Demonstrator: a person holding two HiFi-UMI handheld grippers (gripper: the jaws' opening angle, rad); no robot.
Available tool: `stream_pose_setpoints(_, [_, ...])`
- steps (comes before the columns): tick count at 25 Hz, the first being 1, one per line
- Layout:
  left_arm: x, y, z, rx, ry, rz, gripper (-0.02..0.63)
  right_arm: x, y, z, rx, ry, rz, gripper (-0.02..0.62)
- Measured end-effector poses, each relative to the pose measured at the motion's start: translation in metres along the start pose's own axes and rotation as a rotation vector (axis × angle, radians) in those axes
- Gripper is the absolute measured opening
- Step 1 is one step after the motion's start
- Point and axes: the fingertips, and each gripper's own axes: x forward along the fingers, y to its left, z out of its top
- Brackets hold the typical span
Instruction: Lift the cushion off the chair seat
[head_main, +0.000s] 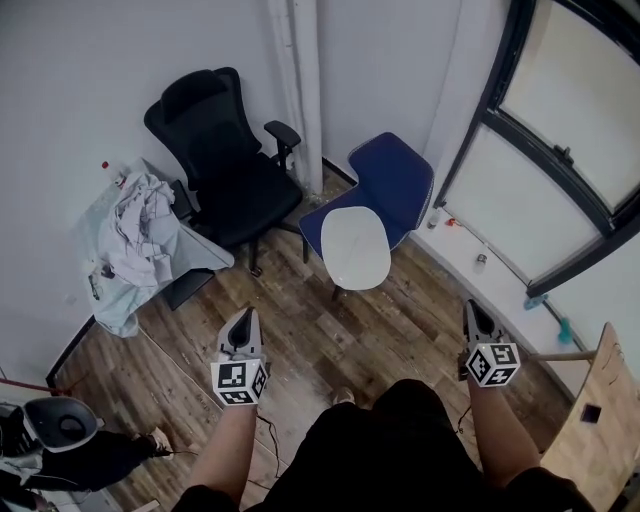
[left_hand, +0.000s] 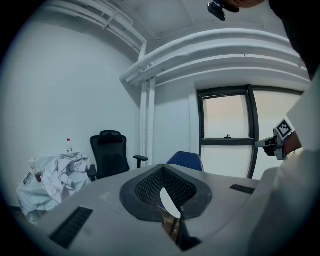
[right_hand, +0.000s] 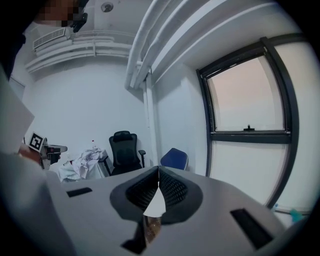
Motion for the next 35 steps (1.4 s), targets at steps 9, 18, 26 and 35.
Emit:
stream_pose_setpoints(9, [0.069, -0.008, 0.012, 0.042, 0.002, -0.052, 0.005, 0.063, -0.007, -0.003, 0.025, 0.014, -0.001, 0.014])
stream_pose_setpoints(18, [0.138, -0.013, 0.014, 0.037, 0.039, -0.042, 0.005, 0.155, -0.006, -0.009, 0.073, 0.038, 0.110, 0.014])
stream_pose_setpoints(26, [0.219, -0.028, -0.002, -0.002, 0.073, -0.012, 0.005, 0.226, -0.031, -0.031, 0.057, 0.099, 0.167, 0.014])
stream_pose_setpoints(35, [0.289, -0.030, -0.057, 0.009, 0.148, 0.002, 0.005, 0.290, -0.055, -0.080, 0.124, 0.126, 0.182, 0.014])
